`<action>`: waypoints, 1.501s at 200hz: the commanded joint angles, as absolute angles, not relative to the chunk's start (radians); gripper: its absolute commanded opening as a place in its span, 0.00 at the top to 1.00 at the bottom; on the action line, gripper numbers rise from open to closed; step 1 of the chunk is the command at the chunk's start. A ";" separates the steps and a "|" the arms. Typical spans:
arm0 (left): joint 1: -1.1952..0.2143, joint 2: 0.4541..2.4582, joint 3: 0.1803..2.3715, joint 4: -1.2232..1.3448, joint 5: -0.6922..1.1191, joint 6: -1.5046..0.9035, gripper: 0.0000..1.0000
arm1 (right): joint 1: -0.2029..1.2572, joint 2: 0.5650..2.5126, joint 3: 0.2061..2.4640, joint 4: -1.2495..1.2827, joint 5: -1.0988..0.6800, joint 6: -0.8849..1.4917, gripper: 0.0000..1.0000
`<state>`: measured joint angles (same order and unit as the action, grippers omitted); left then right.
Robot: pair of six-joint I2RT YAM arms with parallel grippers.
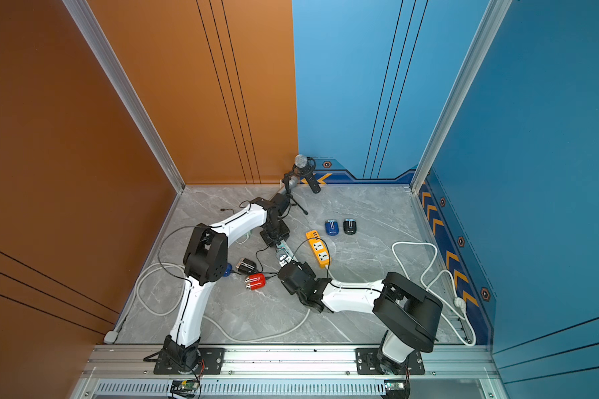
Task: Unplug the electric shaver
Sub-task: Remove the plug from the socket, then place the socket at the center of the board.
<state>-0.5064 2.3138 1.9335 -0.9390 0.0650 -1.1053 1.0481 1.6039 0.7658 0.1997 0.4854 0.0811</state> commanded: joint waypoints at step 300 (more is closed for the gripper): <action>-0.541 2.360 2.003 -0.914 -0.046 -1.034 0.57 | 0.946 1.369 0.686 -0.104 0.044 0.159 0.78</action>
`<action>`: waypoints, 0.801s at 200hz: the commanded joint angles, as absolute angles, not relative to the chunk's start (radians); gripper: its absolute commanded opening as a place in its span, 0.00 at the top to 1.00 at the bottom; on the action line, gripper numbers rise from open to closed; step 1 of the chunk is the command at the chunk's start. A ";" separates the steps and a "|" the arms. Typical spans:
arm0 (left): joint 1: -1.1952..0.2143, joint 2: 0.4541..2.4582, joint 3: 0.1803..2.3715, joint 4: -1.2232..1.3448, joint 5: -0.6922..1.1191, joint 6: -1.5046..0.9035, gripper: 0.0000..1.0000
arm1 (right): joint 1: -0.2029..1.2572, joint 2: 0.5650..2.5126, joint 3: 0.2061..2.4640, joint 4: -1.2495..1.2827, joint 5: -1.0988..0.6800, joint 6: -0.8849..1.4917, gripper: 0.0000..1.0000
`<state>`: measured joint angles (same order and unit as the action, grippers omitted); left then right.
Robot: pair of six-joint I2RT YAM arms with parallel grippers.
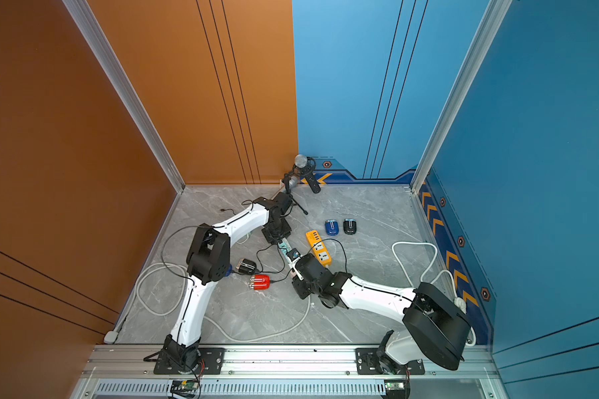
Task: Unplug the electric shaver
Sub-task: Place the socket at the center of the board, then place the plug at the center of the board.
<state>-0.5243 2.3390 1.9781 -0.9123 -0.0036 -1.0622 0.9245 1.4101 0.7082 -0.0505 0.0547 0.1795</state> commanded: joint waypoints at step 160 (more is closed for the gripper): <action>-0.575 2.195 2.030 -0.912 -0.268 -0.866 0.01 | 1.021 1.289 0.561 -0.152 -0.124 0.150 0.72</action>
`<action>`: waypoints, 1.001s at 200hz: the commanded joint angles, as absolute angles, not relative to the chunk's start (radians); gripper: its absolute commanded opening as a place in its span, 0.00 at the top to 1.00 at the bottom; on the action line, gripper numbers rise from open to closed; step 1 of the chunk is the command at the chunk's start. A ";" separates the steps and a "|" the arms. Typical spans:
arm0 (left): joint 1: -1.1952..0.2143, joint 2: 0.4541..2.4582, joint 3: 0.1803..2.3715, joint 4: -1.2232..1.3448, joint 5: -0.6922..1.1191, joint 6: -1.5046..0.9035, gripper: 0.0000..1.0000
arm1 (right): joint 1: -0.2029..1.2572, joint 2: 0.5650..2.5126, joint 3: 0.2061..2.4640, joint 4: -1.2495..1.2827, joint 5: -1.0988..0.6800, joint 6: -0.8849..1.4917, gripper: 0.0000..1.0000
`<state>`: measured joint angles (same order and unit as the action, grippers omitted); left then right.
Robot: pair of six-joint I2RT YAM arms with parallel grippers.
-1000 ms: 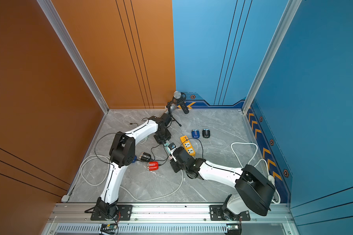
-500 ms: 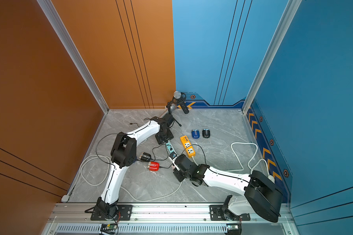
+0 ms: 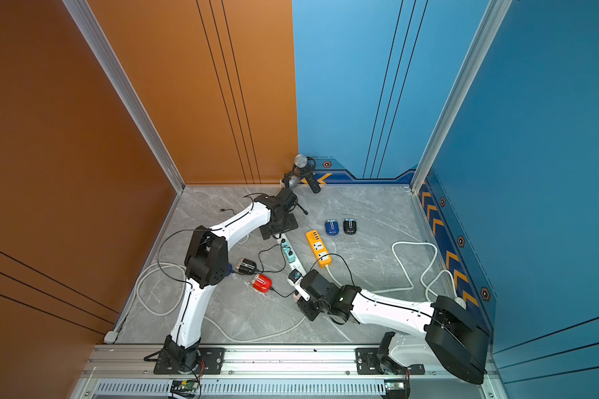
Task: Unplug the electric shaver
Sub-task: Place the plug at the center of the board.
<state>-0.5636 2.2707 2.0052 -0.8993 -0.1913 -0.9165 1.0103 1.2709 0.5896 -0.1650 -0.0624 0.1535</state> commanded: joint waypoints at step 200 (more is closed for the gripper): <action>-0.536 1.667 1.584 -0.910 -0.311 -0.877 0.01 | 1.035 1.152 0.531 -0.258 -0.075 0.191 0.28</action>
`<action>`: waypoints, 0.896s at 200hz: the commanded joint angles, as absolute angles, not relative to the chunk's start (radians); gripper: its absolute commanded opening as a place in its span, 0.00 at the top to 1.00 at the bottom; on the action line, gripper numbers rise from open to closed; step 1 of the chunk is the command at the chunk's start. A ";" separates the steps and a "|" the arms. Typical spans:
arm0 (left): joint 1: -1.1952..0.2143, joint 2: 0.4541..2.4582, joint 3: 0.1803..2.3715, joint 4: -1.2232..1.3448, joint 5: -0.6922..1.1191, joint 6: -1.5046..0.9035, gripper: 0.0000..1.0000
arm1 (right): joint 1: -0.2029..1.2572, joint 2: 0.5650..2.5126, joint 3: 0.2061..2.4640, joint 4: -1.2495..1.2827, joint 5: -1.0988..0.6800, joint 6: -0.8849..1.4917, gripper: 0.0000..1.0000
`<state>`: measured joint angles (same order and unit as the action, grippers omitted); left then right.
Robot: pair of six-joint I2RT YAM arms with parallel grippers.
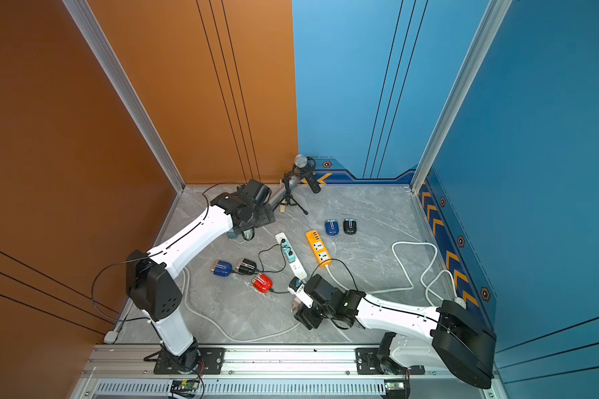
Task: Unplug the electric shaver
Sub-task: Place the plug at the center of the board, then pick up the electric shaver from the center of the board.
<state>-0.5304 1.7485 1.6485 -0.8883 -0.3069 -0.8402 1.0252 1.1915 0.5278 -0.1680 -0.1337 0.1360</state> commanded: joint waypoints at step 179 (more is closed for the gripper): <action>-0.399 1.357 1.209 -0.910 -0.215 -0.960 0.01 | 1.052 1.397 0.838 -0.208 -0.013 0.101 0.18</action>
